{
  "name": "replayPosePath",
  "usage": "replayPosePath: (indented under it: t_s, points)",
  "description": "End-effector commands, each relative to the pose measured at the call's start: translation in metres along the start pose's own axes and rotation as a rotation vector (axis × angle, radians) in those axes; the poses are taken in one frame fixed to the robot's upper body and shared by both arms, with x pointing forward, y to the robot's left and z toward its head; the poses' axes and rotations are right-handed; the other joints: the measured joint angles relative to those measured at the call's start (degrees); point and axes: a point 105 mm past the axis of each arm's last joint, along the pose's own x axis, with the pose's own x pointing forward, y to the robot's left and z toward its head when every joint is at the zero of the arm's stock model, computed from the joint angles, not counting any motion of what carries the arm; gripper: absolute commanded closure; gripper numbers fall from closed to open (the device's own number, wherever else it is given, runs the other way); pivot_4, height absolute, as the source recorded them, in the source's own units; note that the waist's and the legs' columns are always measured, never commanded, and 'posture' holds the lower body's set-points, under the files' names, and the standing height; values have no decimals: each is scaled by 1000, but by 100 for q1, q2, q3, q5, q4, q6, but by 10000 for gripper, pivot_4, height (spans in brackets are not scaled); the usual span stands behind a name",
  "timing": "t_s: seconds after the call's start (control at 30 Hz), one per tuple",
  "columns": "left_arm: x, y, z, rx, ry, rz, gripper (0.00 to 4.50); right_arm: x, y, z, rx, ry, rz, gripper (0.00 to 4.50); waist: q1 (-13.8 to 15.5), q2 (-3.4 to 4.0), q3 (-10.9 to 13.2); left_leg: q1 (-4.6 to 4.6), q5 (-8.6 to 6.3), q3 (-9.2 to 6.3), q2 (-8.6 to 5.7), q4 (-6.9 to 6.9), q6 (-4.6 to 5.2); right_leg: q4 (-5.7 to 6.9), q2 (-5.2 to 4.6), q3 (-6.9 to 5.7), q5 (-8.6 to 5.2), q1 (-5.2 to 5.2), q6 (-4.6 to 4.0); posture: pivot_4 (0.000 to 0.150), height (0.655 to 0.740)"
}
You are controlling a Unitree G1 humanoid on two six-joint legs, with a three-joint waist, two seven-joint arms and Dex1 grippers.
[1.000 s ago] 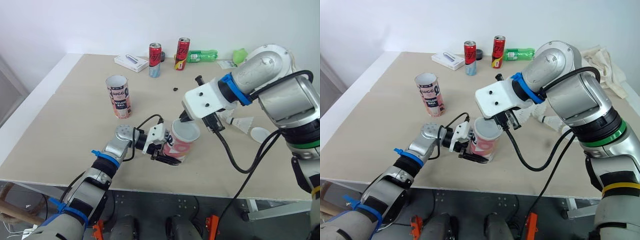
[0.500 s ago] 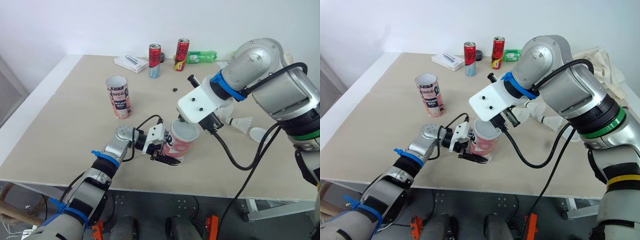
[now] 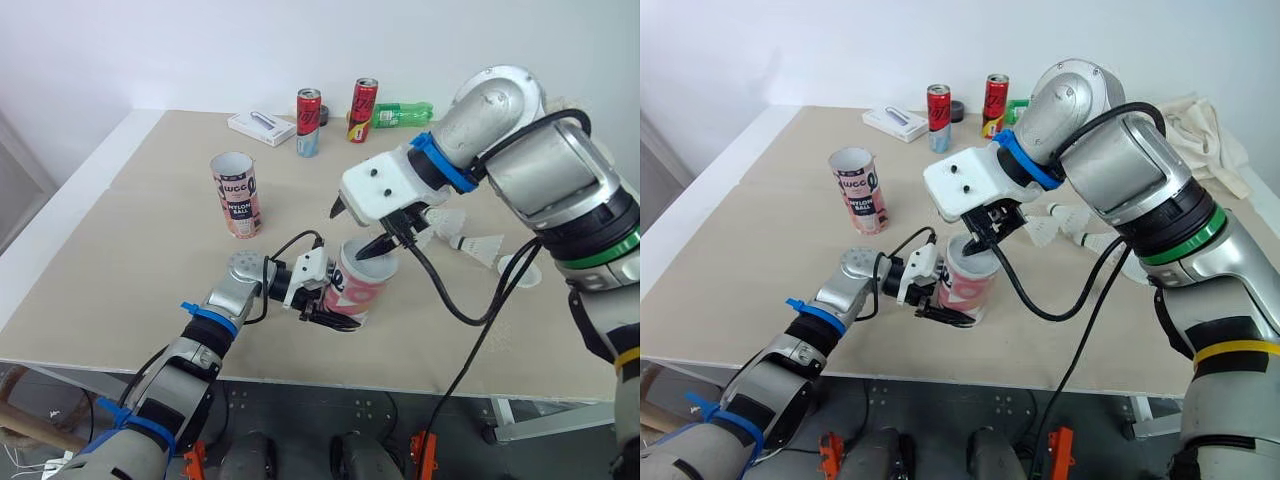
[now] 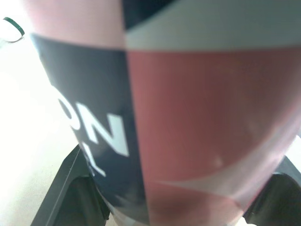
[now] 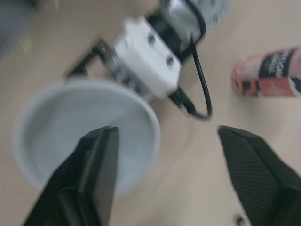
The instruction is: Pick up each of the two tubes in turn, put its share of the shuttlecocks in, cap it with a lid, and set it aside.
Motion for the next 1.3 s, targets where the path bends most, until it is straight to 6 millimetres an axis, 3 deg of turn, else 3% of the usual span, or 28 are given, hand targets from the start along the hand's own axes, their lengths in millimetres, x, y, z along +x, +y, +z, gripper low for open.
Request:
replayPosePath:
  t_s: [0.03, 0.33, 0.47, 0.57, 0.6, 0.97, 1.3]
  points:
    - [4, -10, -20, -76, 51, -33, 17199, -23, 1, 8, 18, -45, -2, 9725, 8, 0, 1, -5, 0, 0, 0, 0, 0, 0, 0, 0, 0, -5, 0, 1500, 7400]
    - [4, -10, -20, -78, 47, -34, 17199, -52, 12, 11, 134, -142, -45, 9725, 9, 1, 2, -14, -2, 0, 0, -1, -2, -4, -3, -1, -1, -12, -1, 1500, 7400]
    - [4, -10, -20, -79, 48, -34, 17199, -50, 16, 8, 182, -161, -58, 26678, 9, 1, 2, -14, -2, -3, 0, -1, -3, -3, -2, -1, -2, -11, -1, 1500, 7400]
    - [4, -10, -20, -78, 48, -35, 17199, -45, 24, 7, 192, -177, -28, 42652, 9, 1, 2, -15, -2, 1, 0, -1, -2, -3, -2, -1, -2, -12, -1, 1500, 7400]
    - [3, -10, -20, -78, 48, -35, 17199, -44, 24, 6, 193, -179, -24, 44420, 8, 1, 2, -16, -2, 1, 0, -1, -3, -3, -3, 0, -2, -14, 0, 1500, 7400]
    - [2, -9, -20, -83, 46, -27, 17199, -12, 40, 0, 186, -140, 72, 44420, 7, 1, 2, -17, -2, 0, 0, -1, -3, -3, 3, -1, -2, -15, 1, 1500, 7400]
    - [2, -8, -20, -84, 45, -22, 17199, -1, 32, -2, 145, -119, 106, 44420, 4, 1, 2, -13, -2, 0, 1, 0, -3, -2, 10, -1, -1, -12, 1, 1500, 7400]
